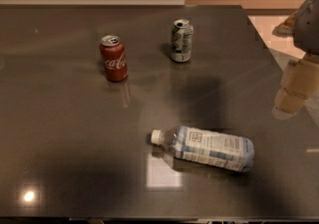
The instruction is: Move blue plastic bottle near coke can
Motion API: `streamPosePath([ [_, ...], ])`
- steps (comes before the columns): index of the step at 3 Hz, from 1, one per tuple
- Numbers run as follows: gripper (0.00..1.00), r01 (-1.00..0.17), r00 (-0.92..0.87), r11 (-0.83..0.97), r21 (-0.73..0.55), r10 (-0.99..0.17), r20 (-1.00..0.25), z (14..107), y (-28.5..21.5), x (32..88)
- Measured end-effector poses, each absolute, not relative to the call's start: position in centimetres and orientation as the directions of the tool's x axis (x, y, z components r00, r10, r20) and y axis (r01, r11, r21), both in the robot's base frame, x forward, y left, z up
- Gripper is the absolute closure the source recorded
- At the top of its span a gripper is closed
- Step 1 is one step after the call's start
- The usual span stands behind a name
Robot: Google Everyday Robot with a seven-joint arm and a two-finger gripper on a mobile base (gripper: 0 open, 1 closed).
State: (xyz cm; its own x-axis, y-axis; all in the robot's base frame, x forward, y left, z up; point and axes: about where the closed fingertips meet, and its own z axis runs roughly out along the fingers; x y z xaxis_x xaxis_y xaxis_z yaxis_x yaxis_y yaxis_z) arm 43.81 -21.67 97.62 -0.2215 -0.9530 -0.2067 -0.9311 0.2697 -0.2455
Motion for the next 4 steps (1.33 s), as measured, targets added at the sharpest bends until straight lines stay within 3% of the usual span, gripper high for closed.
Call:
streamPosePath([
  [4,0.00,-0.972,-0.152,0.185,-0.143,-0.965,-0.213,90.4,-16.9,38.8],
])
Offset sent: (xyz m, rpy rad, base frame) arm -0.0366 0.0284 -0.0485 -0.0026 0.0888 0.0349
